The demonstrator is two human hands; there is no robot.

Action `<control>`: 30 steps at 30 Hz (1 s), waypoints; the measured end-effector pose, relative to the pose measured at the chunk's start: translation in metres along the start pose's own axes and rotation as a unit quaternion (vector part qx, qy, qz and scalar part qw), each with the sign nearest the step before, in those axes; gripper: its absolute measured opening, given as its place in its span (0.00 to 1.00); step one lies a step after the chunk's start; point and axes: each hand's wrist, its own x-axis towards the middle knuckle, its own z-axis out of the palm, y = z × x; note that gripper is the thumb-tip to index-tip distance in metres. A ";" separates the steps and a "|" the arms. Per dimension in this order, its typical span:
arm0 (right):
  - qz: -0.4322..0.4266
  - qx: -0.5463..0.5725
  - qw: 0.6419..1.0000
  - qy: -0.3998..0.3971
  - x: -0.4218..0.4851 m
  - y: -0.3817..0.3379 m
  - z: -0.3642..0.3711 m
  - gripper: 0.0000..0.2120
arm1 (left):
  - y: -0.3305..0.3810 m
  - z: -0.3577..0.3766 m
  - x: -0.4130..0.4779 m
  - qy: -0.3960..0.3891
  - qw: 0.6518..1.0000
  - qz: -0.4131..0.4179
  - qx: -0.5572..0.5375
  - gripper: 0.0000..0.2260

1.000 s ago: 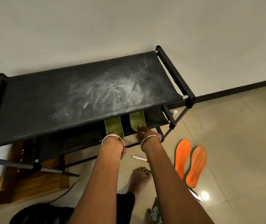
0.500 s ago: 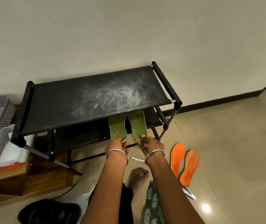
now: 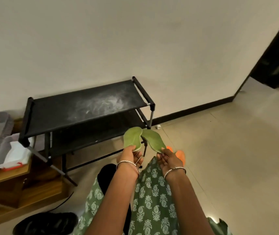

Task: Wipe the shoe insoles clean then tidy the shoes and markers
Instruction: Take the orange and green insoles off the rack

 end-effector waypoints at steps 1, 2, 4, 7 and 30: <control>0.000 0.013 1.000 0.005 -0.002 -0.007 -0.010 0.08 | -0.007 0.007 -0.005 -0.010 1.000 -0.006 0.012 0.05; -0.001 0.025 1.000 0.013 -0.004 -0.015 -0.020 0.09 | -0.014 0.015 -0.007 -0.021 0.999 -0.011 0.027 0.07; -0.002 0.044 0.998 0.036 -0.003 -0.027 -0.038 0.10 | -0.026 0.030 -0.006 -0.042 0.997 -0.021 0.066 0.09; -0.009 0.071 0.995 0.071 0.008 -0.047 -0.065 0.09 | -0.045 0.057 0.009 -0.055 0.988 -0.024 0.139 0.09; 0.038 0.128 0.939 0.316 0.270 -0.075 -0.210 0.05 | -0.275 0.197 0.280 -0.071 0.900 -0.132 0.409 0.05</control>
